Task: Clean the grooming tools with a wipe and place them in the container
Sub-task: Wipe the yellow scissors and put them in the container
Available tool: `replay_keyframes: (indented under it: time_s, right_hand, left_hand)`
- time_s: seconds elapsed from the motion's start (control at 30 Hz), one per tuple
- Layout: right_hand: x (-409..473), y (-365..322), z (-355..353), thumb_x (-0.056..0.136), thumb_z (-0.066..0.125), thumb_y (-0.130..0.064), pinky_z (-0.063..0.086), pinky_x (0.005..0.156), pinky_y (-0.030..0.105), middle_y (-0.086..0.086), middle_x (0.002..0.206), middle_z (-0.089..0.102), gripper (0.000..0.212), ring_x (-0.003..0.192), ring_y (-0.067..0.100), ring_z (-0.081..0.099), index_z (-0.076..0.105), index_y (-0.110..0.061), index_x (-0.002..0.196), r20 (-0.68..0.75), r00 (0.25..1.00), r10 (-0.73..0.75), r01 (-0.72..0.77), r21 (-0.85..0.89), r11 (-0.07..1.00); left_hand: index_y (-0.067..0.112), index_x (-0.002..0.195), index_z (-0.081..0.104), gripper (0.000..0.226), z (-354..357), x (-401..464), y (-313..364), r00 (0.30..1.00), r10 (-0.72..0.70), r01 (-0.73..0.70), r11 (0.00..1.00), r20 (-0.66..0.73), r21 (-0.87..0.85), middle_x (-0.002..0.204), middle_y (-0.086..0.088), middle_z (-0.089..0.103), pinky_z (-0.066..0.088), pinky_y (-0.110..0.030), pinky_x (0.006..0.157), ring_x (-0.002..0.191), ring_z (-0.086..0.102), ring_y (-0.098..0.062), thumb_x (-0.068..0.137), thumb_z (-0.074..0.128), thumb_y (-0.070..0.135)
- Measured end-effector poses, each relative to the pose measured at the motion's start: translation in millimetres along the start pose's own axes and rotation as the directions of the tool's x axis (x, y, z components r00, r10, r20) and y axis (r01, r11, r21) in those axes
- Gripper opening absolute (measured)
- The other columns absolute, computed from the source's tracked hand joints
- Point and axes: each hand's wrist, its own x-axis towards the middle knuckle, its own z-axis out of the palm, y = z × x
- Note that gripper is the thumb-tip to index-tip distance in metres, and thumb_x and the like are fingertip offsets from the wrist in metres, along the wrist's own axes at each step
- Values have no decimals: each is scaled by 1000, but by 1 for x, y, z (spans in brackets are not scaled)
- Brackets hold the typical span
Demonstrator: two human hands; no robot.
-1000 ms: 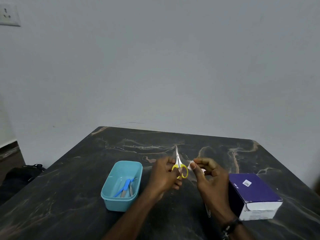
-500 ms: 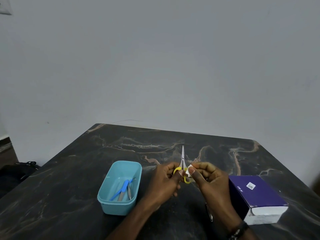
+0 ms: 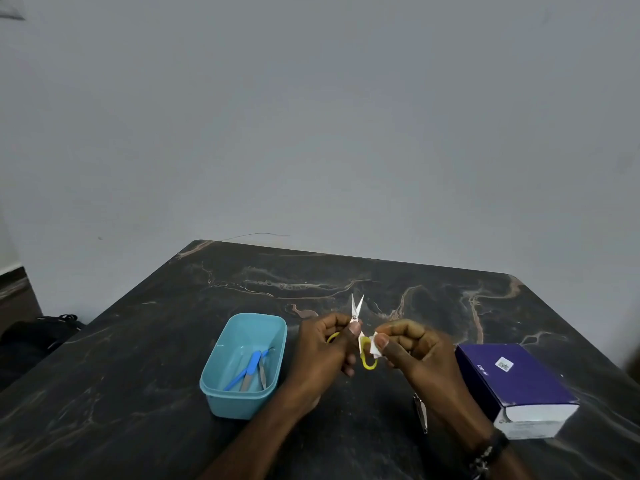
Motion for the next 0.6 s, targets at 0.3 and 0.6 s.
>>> replay_keyframes:
  time_s: [0.3,0.6]
  right_hand:
    - [7,6,-8,87,65,-3,50,54,12,9,83,78,7,70,9,73,70,-4,93,-230,973,12,5,72,997]
    - [7,11,-8,85,66,4,51,51,14,8,84,78,16,69,11,74,70,-5,97,-228,970,87,-51,157,986]
  left_hand:
    - [10,69,73,21,2,-4,4,997,64,-56,982,-40,179,50,11,62,34,-9,43,42,46,6,87,68,19]
    - [12,69,72,21,9,-12,6,996,47,-60,981,78,187,56,8,66,34,-8,44,41,48,5,89,66,17]
